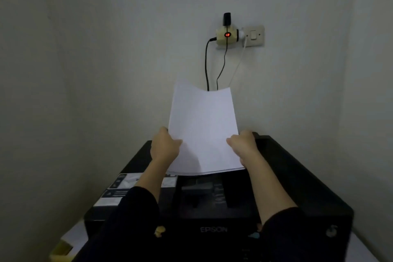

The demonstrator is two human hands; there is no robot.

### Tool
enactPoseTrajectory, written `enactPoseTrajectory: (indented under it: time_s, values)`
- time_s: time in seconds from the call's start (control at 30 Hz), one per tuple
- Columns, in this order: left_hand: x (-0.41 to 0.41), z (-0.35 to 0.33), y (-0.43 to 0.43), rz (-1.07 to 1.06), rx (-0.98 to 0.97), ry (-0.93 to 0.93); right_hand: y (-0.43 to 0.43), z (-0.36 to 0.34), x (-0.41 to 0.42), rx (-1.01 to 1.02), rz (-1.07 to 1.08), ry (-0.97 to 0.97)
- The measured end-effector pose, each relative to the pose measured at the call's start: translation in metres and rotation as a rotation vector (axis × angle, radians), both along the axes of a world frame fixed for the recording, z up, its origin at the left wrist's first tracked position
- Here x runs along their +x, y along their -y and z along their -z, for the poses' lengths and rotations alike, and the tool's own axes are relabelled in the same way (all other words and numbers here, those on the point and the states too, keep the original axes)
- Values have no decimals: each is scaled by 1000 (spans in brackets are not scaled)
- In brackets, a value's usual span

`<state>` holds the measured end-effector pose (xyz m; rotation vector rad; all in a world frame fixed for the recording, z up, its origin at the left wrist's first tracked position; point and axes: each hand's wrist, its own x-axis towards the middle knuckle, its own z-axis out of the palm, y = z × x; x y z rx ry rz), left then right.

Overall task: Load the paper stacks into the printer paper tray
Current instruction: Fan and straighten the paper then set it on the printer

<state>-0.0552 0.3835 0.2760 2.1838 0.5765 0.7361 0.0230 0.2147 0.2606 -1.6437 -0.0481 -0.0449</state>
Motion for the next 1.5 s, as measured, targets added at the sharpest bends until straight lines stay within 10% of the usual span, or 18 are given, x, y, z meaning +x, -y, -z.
enactPoseTrajectory:
  time_s: [0.7, 1.5]
  values:
    - [12, 6, -121, 106, -217, 492, -118, -13, 6, 52, 5, 282]
    - [12, 11, -119, 90, -129, 390, -136, -5, 4, 81, 43, 330]
